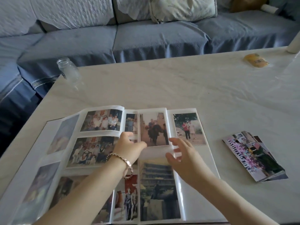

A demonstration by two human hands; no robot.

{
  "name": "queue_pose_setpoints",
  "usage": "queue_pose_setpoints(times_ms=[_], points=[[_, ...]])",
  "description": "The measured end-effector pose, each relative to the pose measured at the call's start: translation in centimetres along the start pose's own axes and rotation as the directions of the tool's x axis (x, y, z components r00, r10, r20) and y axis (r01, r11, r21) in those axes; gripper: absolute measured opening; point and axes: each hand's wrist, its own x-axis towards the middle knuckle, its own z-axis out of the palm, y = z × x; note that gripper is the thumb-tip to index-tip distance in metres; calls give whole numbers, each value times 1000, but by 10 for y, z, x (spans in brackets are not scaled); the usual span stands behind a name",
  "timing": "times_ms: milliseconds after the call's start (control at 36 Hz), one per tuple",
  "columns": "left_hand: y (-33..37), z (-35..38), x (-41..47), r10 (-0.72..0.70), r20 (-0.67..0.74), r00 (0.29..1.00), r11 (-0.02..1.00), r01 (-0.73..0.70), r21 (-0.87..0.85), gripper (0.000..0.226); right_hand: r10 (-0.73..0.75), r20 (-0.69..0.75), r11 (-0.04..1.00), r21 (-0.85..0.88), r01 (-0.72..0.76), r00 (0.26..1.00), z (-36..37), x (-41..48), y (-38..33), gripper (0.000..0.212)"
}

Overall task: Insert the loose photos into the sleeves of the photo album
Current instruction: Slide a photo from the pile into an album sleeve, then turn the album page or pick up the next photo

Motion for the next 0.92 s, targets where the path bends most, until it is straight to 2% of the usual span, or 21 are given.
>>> queue_pose_setpoints(times_ms=[83,111,167,194,250,306,389,444,528,639,694,778,833,917], points=[[3,2,0,-25,-14,1000,997,24,-71,51,47,11,999,-8,-46,999,4,-1,-4,50],[4,2,-1,-33,0,999,993,32,-115,43,45,5,999,-7,-45,999,4,-2,-4,50],[7,1,-3,-8,32,999,990,12,-138,11,38,5,999,10,-38,999,3,-3,-1,47],[7,1,-4,18,35,999,991,-13,-135,7,40,8,999,22,-40,999,3,-3,0,46],[9,1,-4,77,32,997,985,-71,-158,22,58,12,997,58,-59,998,0,-5,3,45],[14,2,-4,95,46,994,965,-81,-250,17,75,16,990,116,-76,997,-5,-6,3,43],[21,3,-5,71,123,990,931,-22,-364,9,105,45,952,285,-114,993,-13,-8,-1,43],[27,5,-8,71,191,979,944,-5,-329,7,122,63,918,373,-137,990,-19,-12,-3,50],[36,13,-16,89,243,966,980,-42,-194,20,114,84,894,427,-139,990,-29,-17,-4,73],[48,30,-27,111,334,936,980,-48,-192,24,121,96,866,476,-152,988,-41,-23,-6,75],[54,35,-29,100,349,932,977,-26,-211,19,134,76,878,452,-154,988,-47,-26,-5,71],[56,41,-30,91,335,938,977,-19,-211,29,163,-32,918,370,-140,986,-58,-29,0,49],[55,45,-28,118,307,945,984,-69,-163,27,186,-137,957,250,-148,973,-66,-30,10,42],[57,49,-25,204,239,949,979,-205,-22,17,211,-282,974,-24,-227,936,-79,-31,33,41]])
